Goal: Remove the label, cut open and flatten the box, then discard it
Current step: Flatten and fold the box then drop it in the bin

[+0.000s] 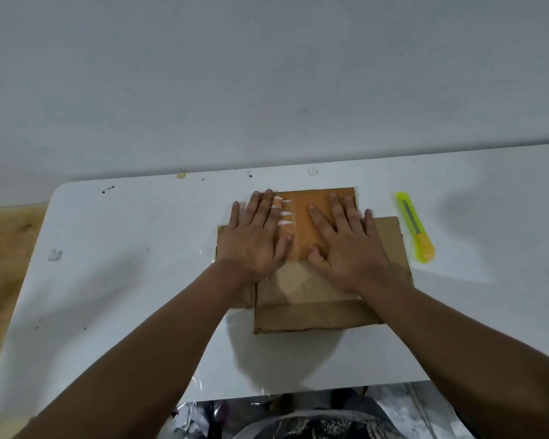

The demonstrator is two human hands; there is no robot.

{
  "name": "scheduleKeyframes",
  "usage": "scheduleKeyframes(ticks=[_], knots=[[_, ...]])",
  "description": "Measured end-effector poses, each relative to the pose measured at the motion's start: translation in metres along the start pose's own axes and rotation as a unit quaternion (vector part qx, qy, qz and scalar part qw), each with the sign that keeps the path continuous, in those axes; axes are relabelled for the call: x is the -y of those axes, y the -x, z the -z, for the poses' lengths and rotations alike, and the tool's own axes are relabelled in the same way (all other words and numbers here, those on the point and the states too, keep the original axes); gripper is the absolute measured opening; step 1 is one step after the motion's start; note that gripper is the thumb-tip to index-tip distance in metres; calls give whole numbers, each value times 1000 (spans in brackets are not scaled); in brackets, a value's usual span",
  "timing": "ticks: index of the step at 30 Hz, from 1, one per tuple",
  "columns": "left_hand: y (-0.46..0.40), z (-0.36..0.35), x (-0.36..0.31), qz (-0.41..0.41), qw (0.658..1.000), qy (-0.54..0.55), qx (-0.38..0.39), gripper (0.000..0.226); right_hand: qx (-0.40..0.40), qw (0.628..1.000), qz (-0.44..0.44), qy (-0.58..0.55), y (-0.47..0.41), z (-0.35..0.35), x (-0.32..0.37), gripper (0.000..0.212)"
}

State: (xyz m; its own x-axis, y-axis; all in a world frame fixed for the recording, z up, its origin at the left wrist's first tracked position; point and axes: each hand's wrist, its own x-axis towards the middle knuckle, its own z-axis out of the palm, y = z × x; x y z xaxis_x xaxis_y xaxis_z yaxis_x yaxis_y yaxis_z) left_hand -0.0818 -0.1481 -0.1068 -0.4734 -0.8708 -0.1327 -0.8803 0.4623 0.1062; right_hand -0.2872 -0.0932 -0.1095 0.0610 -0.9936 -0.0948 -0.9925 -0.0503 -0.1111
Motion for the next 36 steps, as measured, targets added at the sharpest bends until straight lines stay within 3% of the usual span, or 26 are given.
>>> scheduleKeyframes(ticks=[10,19,23,26,28,31,36], knots=[[-4,2,-16,28,999,32,-7,75,28,1000,6,-9,-6,7,-3,75],[-3,6,-16,35,999,37,-2,74,132,990,15,-39,-12,31,-13,69],[-4,5,-15,30,999,38,-2,75,96,989,2,-114,23,58,-14,77],[-5,3,-14,32,999,42,-3,75,120,971,26,-205,70,72,-14,87],[-5,4,-14,32,999,43,-3,76,134,973,29,-188,93,71,-19,91],[-4,3,-15,34,998,49,-5,76,115,972,-15,-206,106,59,-26,84],[-8,4,-12,33,998,48,25,72,17,976,-80,-200,89,41,-21,68]])
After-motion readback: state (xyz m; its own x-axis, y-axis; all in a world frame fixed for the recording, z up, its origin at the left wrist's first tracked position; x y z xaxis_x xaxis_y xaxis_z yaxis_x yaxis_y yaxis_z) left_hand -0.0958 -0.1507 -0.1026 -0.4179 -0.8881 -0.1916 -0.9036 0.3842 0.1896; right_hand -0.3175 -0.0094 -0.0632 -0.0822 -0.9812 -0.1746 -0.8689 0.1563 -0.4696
